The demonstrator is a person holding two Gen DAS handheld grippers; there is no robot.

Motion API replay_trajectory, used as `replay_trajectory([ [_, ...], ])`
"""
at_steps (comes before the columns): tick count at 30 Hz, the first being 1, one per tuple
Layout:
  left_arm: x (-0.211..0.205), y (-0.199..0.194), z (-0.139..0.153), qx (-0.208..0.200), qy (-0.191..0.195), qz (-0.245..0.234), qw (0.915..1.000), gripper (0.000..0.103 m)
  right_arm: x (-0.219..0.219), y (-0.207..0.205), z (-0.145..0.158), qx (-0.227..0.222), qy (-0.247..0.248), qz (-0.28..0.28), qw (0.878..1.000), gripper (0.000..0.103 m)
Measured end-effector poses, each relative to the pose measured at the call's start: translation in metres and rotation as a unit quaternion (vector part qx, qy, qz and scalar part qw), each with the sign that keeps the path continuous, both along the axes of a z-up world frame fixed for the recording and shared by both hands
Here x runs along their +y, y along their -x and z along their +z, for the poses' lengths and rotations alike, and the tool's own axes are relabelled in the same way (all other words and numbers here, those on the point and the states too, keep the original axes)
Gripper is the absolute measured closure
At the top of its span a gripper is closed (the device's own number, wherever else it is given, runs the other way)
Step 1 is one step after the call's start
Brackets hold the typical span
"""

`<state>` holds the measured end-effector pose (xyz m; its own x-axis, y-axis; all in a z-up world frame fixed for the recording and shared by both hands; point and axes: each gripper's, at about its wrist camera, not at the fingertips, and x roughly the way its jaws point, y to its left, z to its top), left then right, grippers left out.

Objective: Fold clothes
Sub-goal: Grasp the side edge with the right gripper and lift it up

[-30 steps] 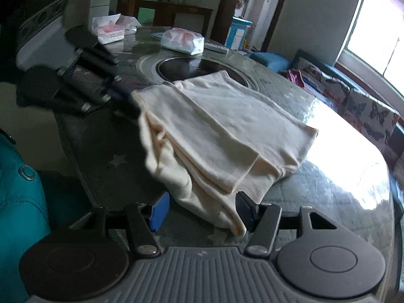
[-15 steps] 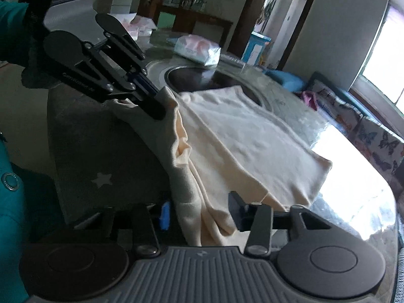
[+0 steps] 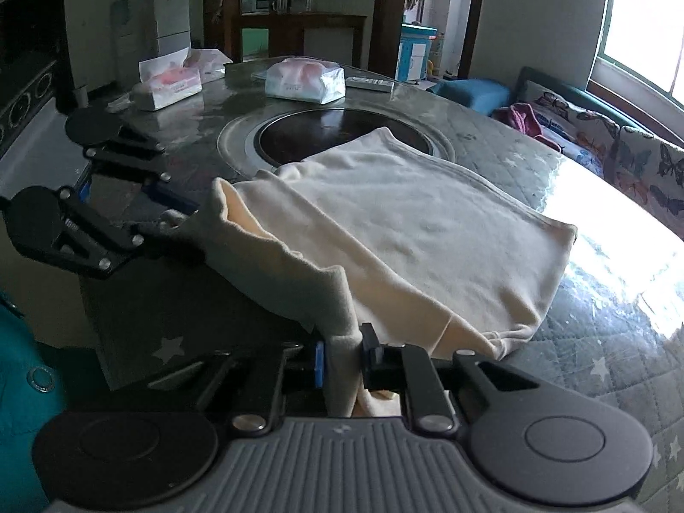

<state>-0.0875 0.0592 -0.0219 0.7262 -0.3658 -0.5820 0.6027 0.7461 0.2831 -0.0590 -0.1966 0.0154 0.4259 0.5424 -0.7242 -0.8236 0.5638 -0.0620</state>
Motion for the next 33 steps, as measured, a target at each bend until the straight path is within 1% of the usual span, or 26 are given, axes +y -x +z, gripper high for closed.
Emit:
replay_trajectory([
  [2, 0.000, 0.002, -0.004, -0.007, -0.016, -0.003, 0.9998, 0.073, 0.001, 0.001, -0.002, -0.005, 0.002, 0.001, 1.000, 0.089],
  [3, 0.001, 0.003, -0.004, -0.011, -0.019, -0.005, 0.9997, 0.079, 0.001, 0.002, -0.002, -0.008, 0.003, 0.002, 1.000, 0.090],
  [4, 0.003, 0.003, -0.003, -0.012, -0.019, -0.004, 0.9997, 0.082, 0.000, 0.005, -0.002, -0.010, 0.001, 0.001, 1.000, 0.091],
  [6, 0.005, 0.000, 0.000, -0.011, -0.013, -0.003, 0.9999, 0.093, -0.001, 0.007, -0.002, -0.013, -0.005, -0.003, 1.000, 0.092],
  [8, 0.008, -0.001, 0.003, -0.007, -0.002, -0.002, 1.0000, 0.095, -0.003, 0.009, -0.001, -0.013, -0.011, -0.007, 1.000, 0.093],
  [13, 0.009, 0.004, 0.015, -0.007, 0.008, -0.006, 0.9999, 0.096, -0.010, 0.020, 0.010, -0.026, -0.022, -0.006, 0.999, 0.093],
  [18, 0.012, 0.020, 0.034, 0.000, 0.026, -0.008, 0.9996, 0.096, -0.021, 0.037, 0.027, -0.023, -0.030, 0.008, 0.999, 0.093],
  [20, 0.014, 0.031, 0.043, 0.008, 0.037, -0.007, 0.9992, 0.096, -0.029, 0.053, 0.038, -0.013, -0.034, 0.019, 0.999, 0.093],
  [23, 0.018, 0.053, 0.057, 0.031, 0.065, -0.017, 0.9972, 0.097, -0.038, 0.078, 0.052, 0.003, -0.037, 0.030, 0.999, 0.093],
  [26, 0.015, 0.065, 0.060, 0.038, 0.063, -0.025, 0.9970, 0.097, -0.044, 0.096, 0.057, 0.020, -0.037, 0.033, 0.999, 0.093],
  [29, 0.015, 0.060, 0.062, 0.037, 0.069, -0.022, 0.9967, 0.097, -0.047, 0.102, 0.056, 0.029, -0.040, 0.024, 0.998, 0.093],
  [33, 0.017, 0.041, 0.068, 0.025, 0.082, -0.007, 0.9963, 0.097, -0.048, 0.089, 0.063, 0.027, -0.054, 0.007, 0.998, 0.093],
])
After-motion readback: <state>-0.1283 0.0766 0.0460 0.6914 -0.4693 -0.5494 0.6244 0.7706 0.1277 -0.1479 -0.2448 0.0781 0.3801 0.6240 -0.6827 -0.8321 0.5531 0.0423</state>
